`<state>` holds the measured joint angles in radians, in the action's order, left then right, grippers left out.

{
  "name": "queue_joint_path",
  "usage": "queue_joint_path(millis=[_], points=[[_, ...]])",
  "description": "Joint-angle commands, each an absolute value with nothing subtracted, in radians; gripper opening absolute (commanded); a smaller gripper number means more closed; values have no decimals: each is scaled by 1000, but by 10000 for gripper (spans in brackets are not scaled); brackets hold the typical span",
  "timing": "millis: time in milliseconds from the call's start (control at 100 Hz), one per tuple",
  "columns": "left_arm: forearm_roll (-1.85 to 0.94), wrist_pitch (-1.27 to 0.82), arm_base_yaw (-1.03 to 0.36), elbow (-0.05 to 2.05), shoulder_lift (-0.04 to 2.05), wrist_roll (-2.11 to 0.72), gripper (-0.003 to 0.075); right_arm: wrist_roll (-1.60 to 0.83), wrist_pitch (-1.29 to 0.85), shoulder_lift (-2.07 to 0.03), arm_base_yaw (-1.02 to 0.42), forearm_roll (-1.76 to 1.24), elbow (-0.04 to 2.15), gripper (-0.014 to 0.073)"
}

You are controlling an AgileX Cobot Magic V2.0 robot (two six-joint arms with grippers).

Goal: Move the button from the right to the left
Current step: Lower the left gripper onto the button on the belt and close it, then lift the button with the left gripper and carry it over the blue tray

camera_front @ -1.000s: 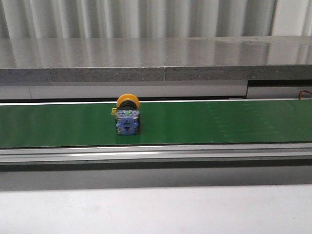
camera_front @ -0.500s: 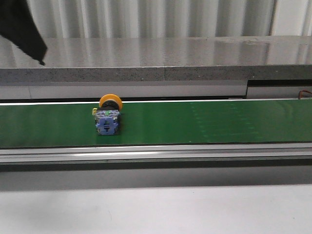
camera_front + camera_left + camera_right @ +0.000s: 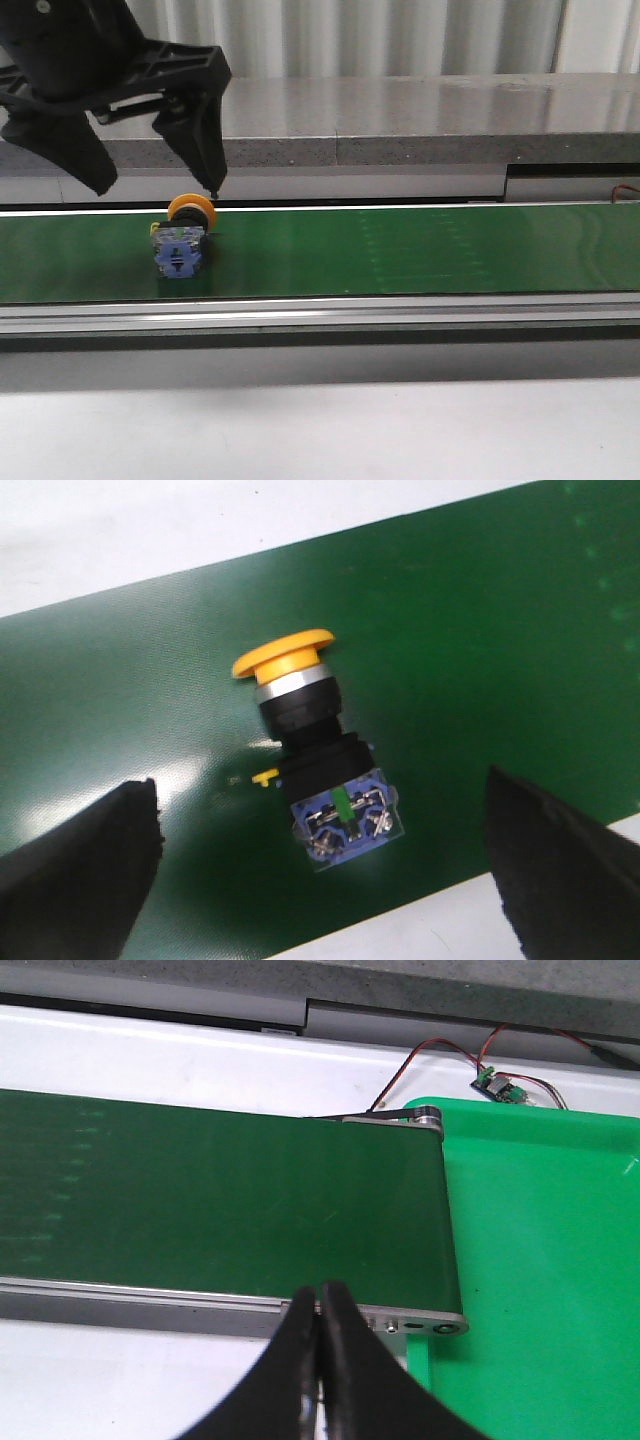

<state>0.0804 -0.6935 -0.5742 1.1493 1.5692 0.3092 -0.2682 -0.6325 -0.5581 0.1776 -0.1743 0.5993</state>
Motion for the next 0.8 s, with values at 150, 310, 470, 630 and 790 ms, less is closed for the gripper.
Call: queue_joint_path(millis=[150, 310, 470, 630, 790], points=[[125, -671, -586, 1183, 1607, 344, 617, -272, -564, -556, 182, -184, 625, -67], [208, -677, -586, 1183, 1642, 411, 617, -272, -564, -556, 182, -184, 625, -67], [217, -677, -586, 1183, 1664, 421, 552, -272, -564, -556, 182, -184, 625, -67], [223, -677, -586, 1182, 1677, 429, 270, -272, -564, -556, 182, -184, 625, -67], [232, -679, -586, 1182, 1677, 429, 10, -272, -564, -556, 182, -184, 625, -67]])
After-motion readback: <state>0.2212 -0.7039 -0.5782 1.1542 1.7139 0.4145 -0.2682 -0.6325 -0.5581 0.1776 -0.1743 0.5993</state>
